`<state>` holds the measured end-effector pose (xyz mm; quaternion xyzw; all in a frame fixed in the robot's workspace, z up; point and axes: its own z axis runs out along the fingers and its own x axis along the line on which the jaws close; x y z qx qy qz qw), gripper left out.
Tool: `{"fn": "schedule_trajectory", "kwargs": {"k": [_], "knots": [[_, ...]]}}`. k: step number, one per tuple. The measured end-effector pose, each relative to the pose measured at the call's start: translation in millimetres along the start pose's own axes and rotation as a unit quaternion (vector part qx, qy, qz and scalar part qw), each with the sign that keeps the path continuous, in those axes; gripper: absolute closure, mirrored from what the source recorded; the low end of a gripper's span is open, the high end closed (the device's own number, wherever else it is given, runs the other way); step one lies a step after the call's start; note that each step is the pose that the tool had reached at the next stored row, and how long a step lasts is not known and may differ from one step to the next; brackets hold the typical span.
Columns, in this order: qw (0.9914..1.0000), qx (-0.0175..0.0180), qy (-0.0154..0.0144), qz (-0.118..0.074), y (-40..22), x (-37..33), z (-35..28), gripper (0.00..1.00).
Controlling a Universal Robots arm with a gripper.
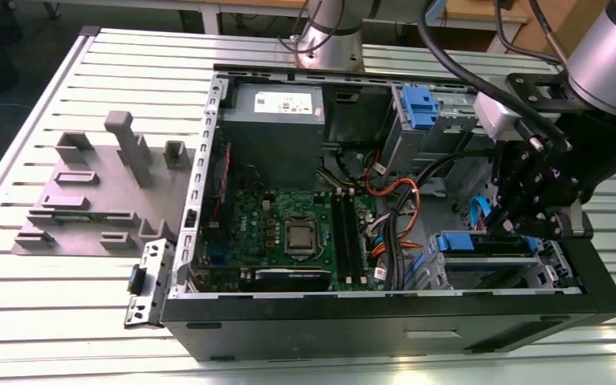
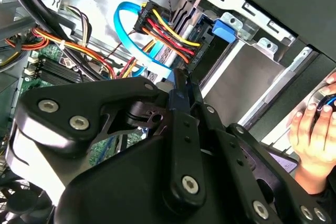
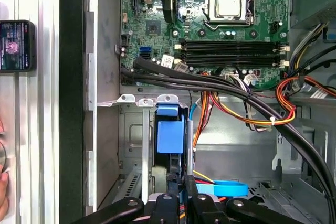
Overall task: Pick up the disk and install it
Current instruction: 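Insert the second disk wire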
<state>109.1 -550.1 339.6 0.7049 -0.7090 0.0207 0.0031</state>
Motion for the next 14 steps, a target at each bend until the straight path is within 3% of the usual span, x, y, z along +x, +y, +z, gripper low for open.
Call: {"fn": "schedule_trajectory", "kwargs": {"k": [14], "knots": [[1.00000,0.0007,-0.0001,0.000,0.2,0.0,4.1,0.84]]}}
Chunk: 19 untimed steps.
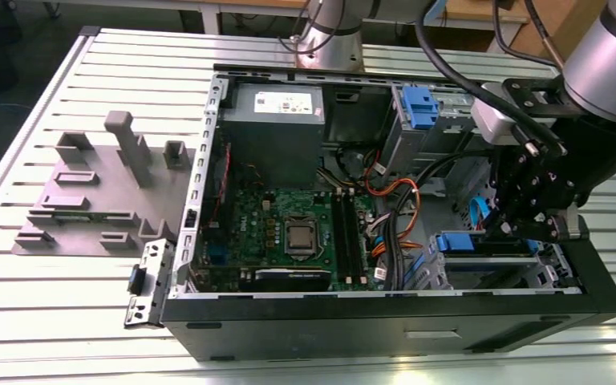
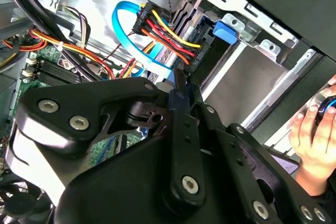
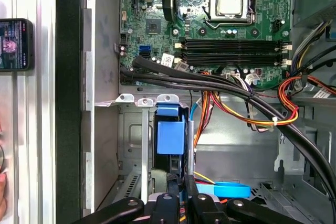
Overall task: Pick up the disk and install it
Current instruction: 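Insert the second disk wire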
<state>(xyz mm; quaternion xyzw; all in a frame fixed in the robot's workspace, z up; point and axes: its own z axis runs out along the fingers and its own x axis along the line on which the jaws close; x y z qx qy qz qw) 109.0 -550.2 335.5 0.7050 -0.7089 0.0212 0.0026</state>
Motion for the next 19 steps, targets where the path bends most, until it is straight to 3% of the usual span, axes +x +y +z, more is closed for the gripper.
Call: {"fn": "schedule_trajectory", "kwargs": {"k": [3,6,19], "knots": [[1.00000,0.0010,0.0000,0.000,0.0,0.0,-0.9,0.84],[0.99999,0.0047,0.0000,0.000,0.0,0.1,-0.5,0.84],[0.99999,0.0047,-0.0021,0.000,0.1,2.2,3.5,0.84]]}}
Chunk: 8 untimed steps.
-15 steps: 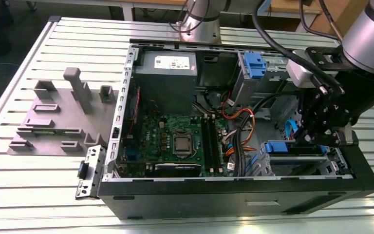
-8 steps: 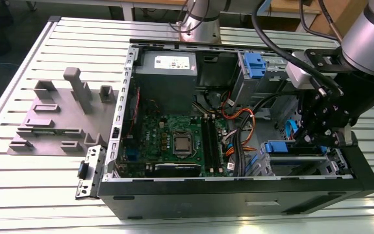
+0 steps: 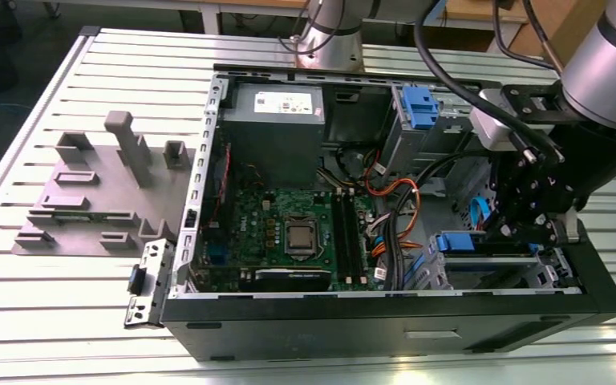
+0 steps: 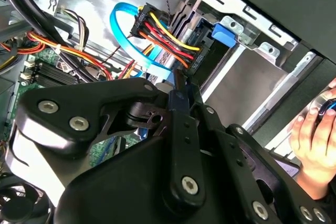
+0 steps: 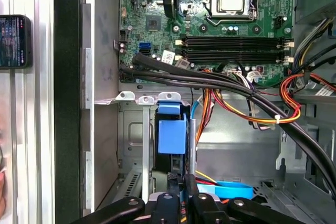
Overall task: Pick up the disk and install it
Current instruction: 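Insert the second disk wire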
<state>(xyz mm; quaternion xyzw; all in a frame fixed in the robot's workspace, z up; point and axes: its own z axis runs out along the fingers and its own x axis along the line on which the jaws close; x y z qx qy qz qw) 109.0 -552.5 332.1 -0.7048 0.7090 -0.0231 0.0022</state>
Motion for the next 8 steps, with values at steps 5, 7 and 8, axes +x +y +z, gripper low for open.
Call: {"fn": "schedule_trajectory", "kwargs": {"k": [5,7,8], "knots": [[1.00000,0.0000,-0.0003,0.000,0.0,0.2,0.9,0.84],[1.00000,0.0000,-0.0004,0.000,0.0,0.2,1.0,0.84],[1.00000,0.0000,-0.0004,0.000,0.0,0.2,1.0,0.84]]}}
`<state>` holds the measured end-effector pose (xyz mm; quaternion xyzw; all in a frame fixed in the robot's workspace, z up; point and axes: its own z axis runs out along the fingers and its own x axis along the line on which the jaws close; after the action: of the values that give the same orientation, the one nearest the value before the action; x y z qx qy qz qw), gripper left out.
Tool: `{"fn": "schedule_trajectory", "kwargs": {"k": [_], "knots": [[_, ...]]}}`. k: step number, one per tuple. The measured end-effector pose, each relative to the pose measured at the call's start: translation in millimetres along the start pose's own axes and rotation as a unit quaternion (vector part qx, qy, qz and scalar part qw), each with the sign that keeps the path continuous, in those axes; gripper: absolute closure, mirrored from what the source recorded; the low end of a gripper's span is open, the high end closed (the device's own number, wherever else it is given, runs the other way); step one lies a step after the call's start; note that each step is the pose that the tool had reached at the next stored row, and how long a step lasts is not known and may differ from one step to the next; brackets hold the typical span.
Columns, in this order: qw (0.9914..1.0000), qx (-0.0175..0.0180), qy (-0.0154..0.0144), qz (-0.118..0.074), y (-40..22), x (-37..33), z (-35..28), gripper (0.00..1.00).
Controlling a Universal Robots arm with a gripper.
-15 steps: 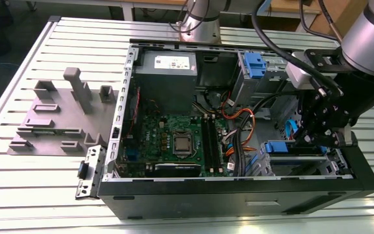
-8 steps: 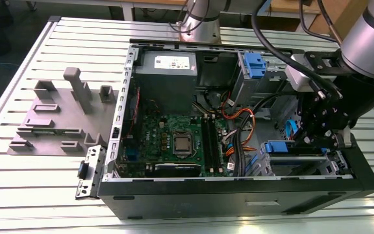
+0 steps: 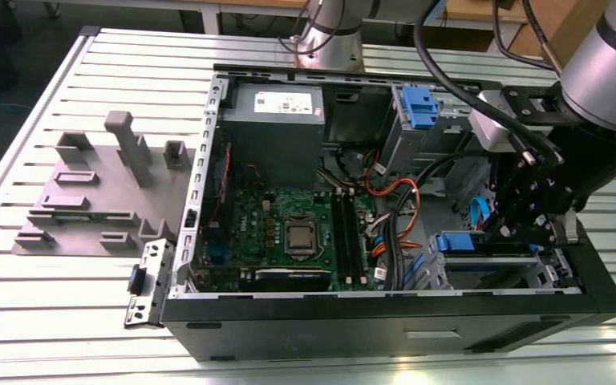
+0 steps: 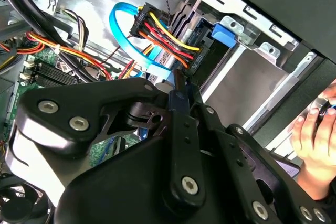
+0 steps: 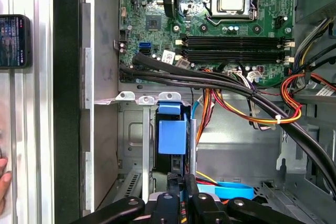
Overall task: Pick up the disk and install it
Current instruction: 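Insert the second disk wire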
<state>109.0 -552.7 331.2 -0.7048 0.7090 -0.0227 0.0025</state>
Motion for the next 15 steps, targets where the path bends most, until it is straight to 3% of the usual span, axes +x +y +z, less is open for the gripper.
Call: {"fn": "schedule_trajectory", "kwargs": {"k": [3,4,5,12,15], "knots": [[1.00000,0.0000,-0.0002,0.000,0.0,0.0,0.1,0.83],[1.00000,0.0000,-0.0003,0.000,0.0,0.0,0.0,0.76],[1.00000,0.0000,-0.0002,0.000,0.0,0.0,-0.9,0.76],[1.00000,-0.0009,-0.0005,0.000,-0.5,0.1,-13.8,0.76],[1.00000,-0.0026,-0.0005,0.000,-0.9,0.1,-15.7,0.76]]}}
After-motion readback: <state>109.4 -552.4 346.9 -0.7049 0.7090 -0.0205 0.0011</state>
